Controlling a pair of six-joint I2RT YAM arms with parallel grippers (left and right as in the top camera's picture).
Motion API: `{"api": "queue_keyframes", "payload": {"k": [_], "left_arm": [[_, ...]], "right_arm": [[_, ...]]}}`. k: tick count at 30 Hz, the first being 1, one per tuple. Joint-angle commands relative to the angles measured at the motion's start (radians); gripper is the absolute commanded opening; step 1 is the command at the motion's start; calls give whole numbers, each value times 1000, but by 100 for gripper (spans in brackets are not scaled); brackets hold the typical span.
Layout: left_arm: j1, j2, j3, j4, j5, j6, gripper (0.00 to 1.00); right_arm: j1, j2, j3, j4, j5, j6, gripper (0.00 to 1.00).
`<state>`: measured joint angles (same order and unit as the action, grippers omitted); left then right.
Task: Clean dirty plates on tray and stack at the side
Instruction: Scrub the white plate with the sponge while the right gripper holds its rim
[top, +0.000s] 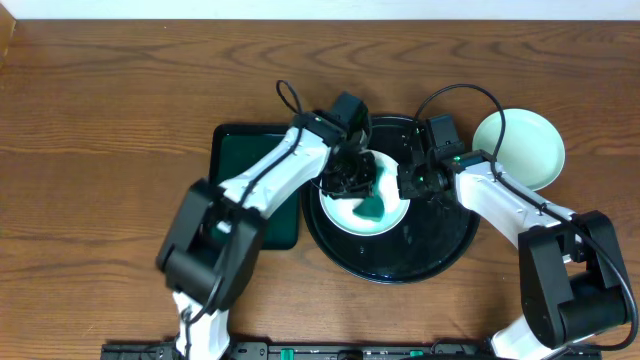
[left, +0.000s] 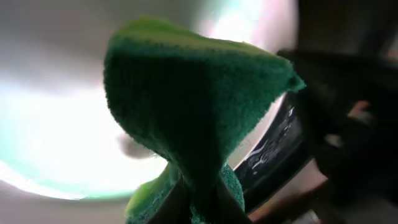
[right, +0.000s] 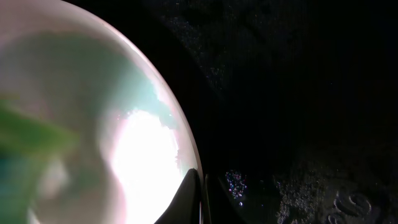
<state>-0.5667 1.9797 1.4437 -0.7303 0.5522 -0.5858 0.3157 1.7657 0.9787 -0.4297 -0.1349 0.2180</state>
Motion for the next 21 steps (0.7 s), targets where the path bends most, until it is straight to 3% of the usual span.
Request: {"api": "queue_keyframes", "payload": {"k": [1,7,17,21], "left_arm": [[1,-98,45,-18,-198,13,7],[-1,-78,32,-77,-394,13,7],[-2,65,0,-73,-386,13,7],[-2,115,0,-72,-305,13,7]], "right_arm": [[19,-13,-12,-6,-19,-10,1],[19,-13,-12,-7,-19,-10,1],[19,-13,-12,-7,-19,-10,1],[19,-13,-12,-7,-19,-10,1]]}}
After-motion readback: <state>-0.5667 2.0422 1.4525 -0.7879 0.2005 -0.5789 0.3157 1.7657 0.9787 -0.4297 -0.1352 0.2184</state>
